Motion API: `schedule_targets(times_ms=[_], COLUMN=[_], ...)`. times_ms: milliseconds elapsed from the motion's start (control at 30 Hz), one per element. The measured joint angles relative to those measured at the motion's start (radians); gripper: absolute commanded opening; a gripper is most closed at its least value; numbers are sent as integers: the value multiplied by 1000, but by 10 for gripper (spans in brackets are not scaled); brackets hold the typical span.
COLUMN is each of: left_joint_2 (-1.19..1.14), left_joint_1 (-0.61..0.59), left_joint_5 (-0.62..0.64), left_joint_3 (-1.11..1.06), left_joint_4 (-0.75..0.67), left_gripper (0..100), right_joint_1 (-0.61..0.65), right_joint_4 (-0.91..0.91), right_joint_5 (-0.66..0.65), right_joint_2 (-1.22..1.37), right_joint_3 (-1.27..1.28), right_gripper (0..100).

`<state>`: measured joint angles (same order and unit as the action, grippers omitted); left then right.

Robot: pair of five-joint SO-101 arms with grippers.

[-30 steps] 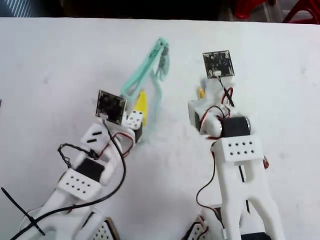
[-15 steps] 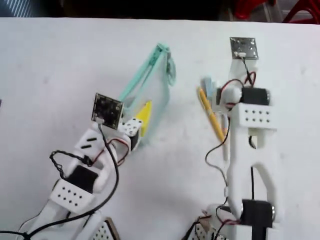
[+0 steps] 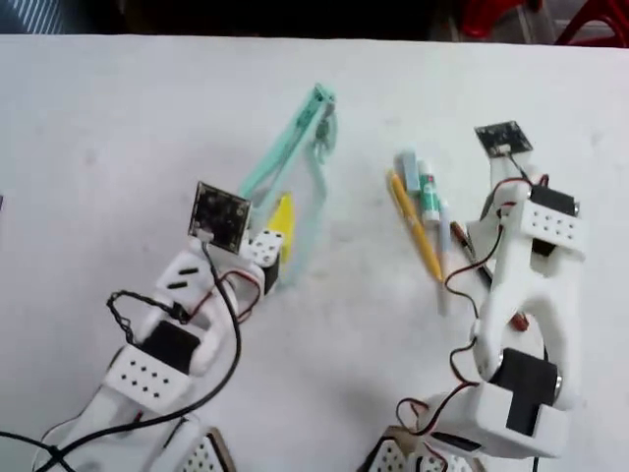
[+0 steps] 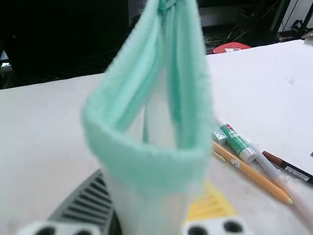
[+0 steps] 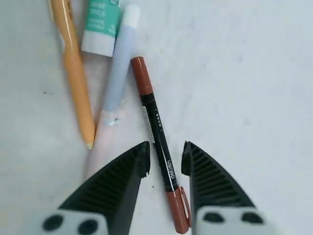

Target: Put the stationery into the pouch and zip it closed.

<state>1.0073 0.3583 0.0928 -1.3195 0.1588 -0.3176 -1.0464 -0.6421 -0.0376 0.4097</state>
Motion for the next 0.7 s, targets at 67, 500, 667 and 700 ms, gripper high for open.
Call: schedule_targets(times_ms=[67,500,667,700], left_joint_2=[-28,-26,31,49], left_joint_1=[2,23,26,26], left_joint_5=[0,0,0,0], left_joint_3=[2,3,2,2], left_joint_4=[-32,-52,8,25], left_gripper=[39,38,38,38], right_joint_1=[5,-32,-32,-32], right_joint_4=[52,256,276,276], right_joint_5=[-12,-51,-51,-51], right_joint_2=[21,232,245,245], right_joint_3=[43,61,61,61], right_gripper=[105,104,99,86])
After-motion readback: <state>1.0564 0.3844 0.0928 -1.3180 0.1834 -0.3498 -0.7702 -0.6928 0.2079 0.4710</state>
